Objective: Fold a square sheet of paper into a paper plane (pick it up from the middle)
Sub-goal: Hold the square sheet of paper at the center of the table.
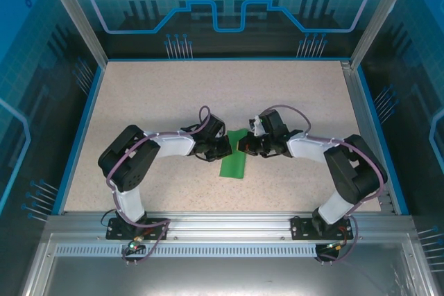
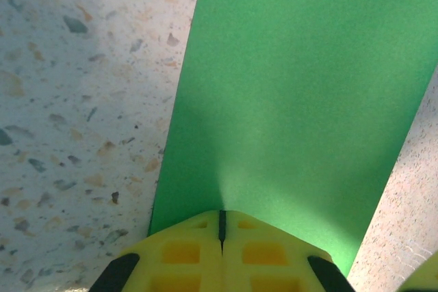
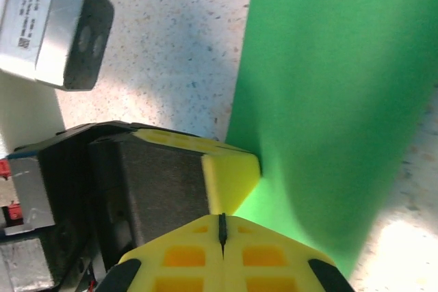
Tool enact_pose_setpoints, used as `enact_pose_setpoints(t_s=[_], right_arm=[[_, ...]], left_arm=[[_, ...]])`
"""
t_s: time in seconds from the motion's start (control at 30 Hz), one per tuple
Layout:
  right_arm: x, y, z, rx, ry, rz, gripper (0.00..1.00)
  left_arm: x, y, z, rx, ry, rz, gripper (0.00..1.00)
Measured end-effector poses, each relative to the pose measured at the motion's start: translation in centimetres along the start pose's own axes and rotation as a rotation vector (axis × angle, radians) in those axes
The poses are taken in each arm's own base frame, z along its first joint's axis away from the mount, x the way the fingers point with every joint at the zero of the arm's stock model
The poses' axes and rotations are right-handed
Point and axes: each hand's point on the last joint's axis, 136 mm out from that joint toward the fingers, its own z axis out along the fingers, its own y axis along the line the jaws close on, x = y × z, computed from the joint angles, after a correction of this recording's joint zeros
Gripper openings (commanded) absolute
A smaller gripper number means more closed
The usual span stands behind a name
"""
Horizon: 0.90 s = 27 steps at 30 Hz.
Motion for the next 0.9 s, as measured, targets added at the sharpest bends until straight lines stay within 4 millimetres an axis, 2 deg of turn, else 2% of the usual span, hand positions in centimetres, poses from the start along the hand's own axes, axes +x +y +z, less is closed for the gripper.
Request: enact_pose_setpoints(t_s=[0.23, 0.67, 0.9], right_arm=[[0.7, -1.7, 1.4, 0.015, 0.030, 0.022, 0.00], [2.4, -4.9, 1.1, 0.004, 0.042, 0.053, 0.03], [2.4, -4.8, 1.1, -0.034, 0.049, 0.046, 0.03]], left_arm=[[0.0, 0.0, 0.0, -0.001, -0.002, 0.001, 0.00], [0.0, 0.0, 0.0, -0.001, -0.002, 0.003, 0.00], [0.0, 0.0, 0.0, -0.001, -0.001, 0.004, 0.00]])
